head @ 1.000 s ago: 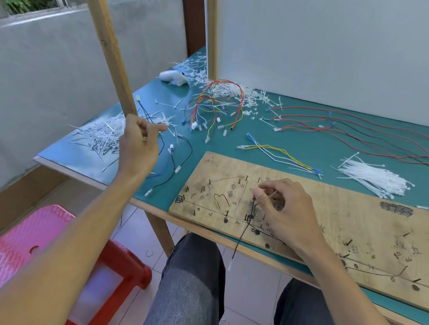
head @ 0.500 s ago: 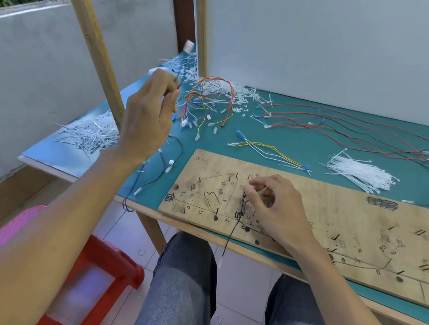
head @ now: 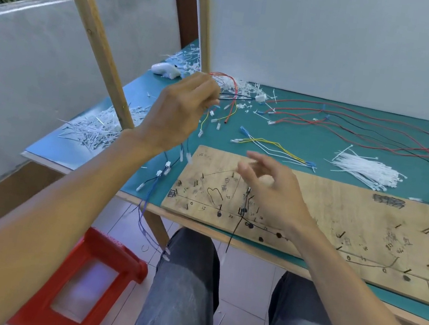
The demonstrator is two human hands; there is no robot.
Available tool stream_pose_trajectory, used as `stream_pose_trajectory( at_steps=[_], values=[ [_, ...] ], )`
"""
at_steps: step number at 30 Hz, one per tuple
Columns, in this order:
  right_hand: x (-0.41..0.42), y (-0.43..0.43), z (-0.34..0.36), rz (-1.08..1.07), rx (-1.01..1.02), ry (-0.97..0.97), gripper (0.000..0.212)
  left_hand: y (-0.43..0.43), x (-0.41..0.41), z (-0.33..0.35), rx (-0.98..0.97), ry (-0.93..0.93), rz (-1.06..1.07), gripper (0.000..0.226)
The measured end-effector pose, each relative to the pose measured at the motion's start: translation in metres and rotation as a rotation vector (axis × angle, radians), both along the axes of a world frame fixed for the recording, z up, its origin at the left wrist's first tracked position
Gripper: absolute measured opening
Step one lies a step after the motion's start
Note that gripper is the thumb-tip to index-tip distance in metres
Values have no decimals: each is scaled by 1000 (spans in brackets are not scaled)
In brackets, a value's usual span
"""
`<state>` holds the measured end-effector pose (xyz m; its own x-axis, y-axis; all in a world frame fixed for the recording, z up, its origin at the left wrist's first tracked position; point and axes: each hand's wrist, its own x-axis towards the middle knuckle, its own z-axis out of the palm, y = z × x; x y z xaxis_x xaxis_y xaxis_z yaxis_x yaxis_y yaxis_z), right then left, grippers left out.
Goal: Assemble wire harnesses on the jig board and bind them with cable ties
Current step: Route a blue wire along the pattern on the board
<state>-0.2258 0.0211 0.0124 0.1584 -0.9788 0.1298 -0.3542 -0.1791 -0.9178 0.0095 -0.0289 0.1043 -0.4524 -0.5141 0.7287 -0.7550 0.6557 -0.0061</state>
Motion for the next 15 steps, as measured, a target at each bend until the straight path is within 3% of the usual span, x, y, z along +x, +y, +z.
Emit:
stream_pose_trajectory(
  at_steps=[2,4,6,9,12,15],
  values=[
    [19,-11,19,107,135,-272,51,10,-9,-5,75,10,-47,11],
    [33,-18,33,86,71,-463,33,21,-14,-11,158,20,-84,7],
    [39,-20,39,66,-4,-554,21,31,-16,-16,258,96,-105,5],
    [36,-20,37,46,-59,-569,22,45,-10,-18,428,303,-86,16],
    [21,-18,35,-9,-49,-615,22,62,23,-32,483,375,244,26],
    [8,-15,30,-53,-24,-615,23,85,56,-60,686,193,568,30]
  ],
)
